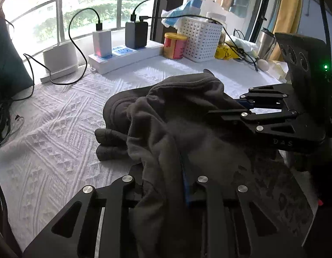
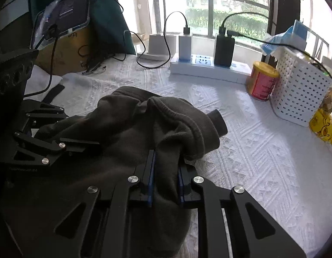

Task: Fold small clothes
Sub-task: 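Grasp the shirt end with both grippers and lift it to fold over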

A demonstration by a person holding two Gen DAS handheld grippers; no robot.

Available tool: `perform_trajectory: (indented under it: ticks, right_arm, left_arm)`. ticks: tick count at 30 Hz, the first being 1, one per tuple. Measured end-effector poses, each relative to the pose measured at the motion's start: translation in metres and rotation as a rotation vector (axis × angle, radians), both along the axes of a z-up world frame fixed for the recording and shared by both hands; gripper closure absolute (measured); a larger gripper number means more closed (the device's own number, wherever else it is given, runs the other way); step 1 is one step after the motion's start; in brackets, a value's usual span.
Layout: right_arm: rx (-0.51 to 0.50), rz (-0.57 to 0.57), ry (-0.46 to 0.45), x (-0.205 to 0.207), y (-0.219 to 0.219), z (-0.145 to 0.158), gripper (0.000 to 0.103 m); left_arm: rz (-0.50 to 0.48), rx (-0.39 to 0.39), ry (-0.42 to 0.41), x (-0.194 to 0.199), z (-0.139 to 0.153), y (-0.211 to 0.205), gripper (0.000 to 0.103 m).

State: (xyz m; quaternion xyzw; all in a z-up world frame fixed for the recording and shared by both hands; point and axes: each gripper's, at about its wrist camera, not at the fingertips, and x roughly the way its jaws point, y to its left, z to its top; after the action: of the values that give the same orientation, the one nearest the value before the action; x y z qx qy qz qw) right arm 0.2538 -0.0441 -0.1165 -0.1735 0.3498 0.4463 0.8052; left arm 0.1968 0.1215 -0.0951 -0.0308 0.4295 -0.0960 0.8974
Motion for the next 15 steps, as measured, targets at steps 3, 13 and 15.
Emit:
perform_trajectory:
  ticks: [3, 13, 15]
  right_arm:
    - [0.015, -0.002, -0.017, -0.007, -0.005, 0.008, 0.087]
    - [0.064, -0.008, -0.088, -0.031, -0.022, 0.040, 0.088]
    - [0.071, -0.010, -0.103, -0.035, -0.025, 0.045, 0.088]
  left_arm:
    - [0.019, 0.001, -0.029, -0.008, 0.008, -0.002, 0.078]
    - [0.038, -0.011, -0.124, -0.031, 0.039, -0.012, 0.079]
    - [0.043, -0.012, -0.148, -0.036, 0.046, -0.013, 0.079]
